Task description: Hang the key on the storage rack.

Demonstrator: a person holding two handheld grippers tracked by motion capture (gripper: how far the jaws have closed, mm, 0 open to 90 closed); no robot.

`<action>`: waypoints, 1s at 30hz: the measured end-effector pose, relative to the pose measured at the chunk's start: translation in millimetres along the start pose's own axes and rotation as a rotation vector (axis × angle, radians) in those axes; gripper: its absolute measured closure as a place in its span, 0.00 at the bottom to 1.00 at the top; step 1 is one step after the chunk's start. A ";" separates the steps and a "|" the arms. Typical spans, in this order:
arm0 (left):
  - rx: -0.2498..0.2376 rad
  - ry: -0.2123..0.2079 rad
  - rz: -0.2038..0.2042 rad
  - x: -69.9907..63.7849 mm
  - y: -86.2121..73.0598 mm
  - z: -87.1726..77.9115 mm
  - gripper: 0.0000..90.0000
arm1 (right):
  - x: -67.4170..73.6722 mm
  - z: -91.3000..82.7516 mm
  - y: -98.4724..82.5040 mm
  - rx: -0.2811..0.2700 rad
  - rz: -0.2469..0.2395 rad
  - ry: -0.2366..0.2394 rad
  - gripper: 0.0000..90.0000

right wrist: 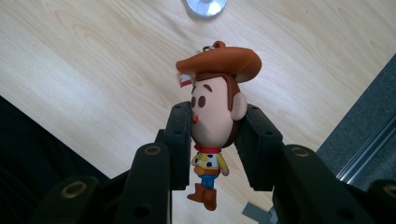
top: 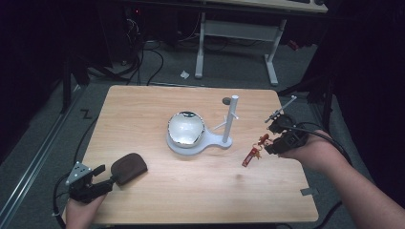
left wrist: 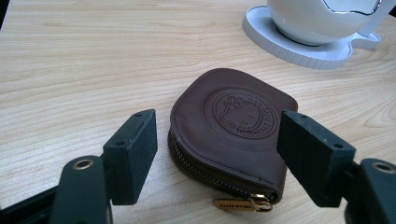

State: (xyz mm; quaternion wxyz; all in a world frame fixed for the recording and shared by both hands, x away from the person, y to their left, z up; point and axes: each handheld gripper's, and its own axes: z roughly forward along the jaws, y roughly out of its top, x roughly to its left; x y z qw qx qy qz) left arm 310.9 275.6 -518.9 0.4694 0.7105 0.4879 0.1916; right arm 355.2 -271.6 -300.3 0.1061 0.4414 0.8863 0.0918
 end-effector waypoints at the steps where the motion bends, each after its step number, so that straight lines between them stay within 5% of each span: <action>1: 0.001 -0.002 -0.001 0.2 -0.2 0.1 0.32 | 1.5 -2.7 5.6 -0.010 -0.010 -0.003 0.74; 30: -0.002 -0.017 -0.007 2.9 -0.5 0.0 0.33 | 12.8 -21.2 60.2 -0.061 -0.059 -0.027 0.75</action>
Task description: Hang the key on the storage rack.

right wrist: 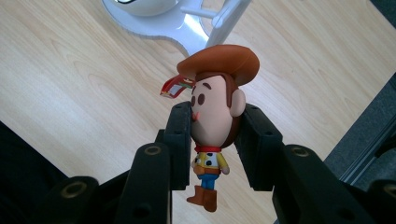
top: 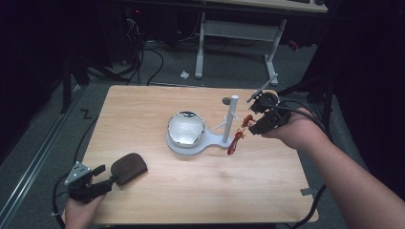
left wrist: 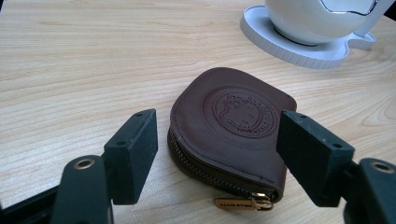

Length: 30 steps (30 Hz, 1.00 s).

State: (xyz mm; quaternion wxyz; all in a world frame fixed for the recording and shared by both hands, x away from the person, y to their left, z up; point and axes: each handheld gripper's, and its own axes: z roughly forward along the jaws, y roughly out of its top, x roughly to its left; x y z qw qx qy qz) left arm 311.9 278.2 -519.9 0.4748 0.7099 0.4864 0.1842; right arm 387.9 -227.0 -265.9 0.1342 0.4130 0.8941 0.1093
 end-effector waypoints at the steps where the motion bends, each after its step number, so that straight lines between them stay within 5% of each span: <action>1: 0.001 -0.001 -0.001 0.1 0.0 0.0 0.33 | -0.2 -0.7 1.5 -0.002 -0.002 -0.003 0.75; 30: 0.002 -0.008 -0.001 1.0 0.2 0.5 0.32 | -3.5 -4.0 34.4 -0.046 0.000 -0.060 0.75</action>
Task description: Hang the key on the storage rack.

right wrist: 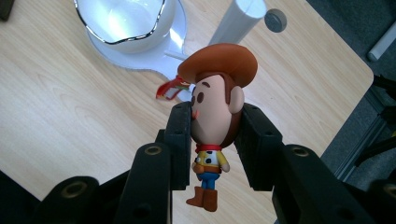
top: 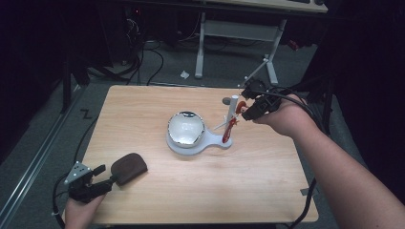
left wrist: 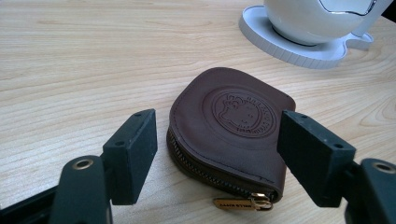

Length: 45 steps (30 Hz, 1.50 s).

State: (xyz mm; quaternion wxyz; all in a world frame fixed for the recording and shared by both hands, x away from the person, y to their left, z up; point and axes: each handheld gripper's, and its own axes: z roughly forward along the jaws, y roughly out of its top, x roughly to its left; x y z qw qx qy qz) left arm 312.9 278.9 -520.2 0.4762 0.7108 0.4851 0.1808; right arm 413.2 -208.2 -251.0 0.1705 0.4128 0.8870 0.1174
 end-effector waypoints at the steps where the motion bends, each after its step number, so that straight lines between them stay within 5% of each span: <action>1: 0.001 -0.001 -0.001 0.2 0.0 0.1 0.32 | -0.8 0.6 -0.2 0.000 0.009 0.001 0.75; 10: 0.004 -0.006 0.004 -0.1 0.4 1.6 0.32 | -15.0 11.1 -18.0 0.013 0.051 -0.003 0.75; 25: -0.012 -0.007 0.012 -2.5 1.6 0.4 0.31 | -17.0 43.3 -48.8 -0.017 0.112 0.042 0.75; 45: 0.001 -0.017 0.022 -3.3 0.9 2.3 0.32 | -10.3 115.9 -60.7 -0.064 0.165 0.126 0.74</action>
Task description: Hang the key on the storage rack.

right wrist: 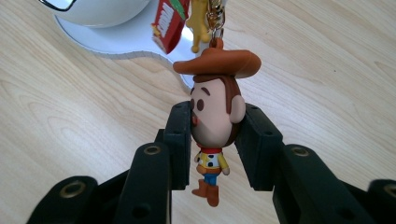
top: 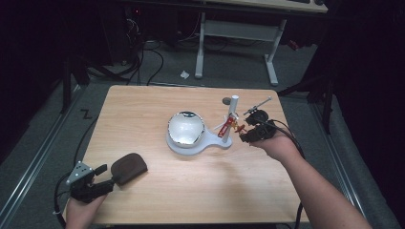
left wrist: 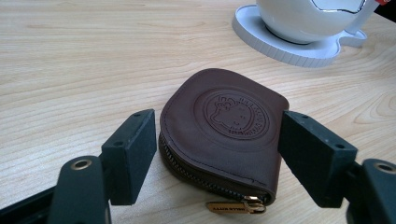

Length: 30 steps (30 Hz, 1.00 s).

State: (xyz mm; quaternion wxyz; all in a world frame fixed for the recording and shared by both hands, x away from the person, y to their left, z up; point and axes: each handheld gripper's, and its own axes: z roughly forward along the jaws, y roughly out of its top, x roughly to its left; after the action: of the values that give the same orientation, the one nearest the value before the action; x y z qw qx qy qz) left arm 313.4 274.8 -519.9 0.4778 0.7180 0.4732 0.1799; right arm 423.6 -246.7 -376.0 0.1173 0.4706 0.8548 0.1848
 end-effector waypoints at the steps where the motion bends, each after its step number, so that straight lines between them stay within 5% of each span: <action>1: 0.001 -0.001 0.001 -0.1 0.0 0.1 0.31 | 0.9 3.0 0.4 0.002 0.001 -0.001 0.74; 14: 0.009 -0.019 0.006 -1.1 0.3 2.8 0.32 | 0.0 26.5 -12.5 -0.010 0.053 0.038 0.63; 21: 0.009 -0.036 0.014 -4.5 0.9 4.4 0.33 | -2.8 24.6 -40.3 -0.035 0.080 0.036 0.58; 30: 0.012 -0.044 0.029 -9.9 2.1 5.8 0.34 | 5.9 37.4 -87.8 -0.129 0.043 -0.006 0.55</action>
State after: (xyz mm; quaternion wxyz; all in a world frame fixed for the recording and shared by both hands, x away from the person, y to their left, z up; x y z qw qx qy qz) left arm 313.8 263.2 -519.0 0.4809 0.7315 0.4531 0.1683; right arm 367.6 -276.9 -447.4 0.1462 0.4807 0.8305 0.2406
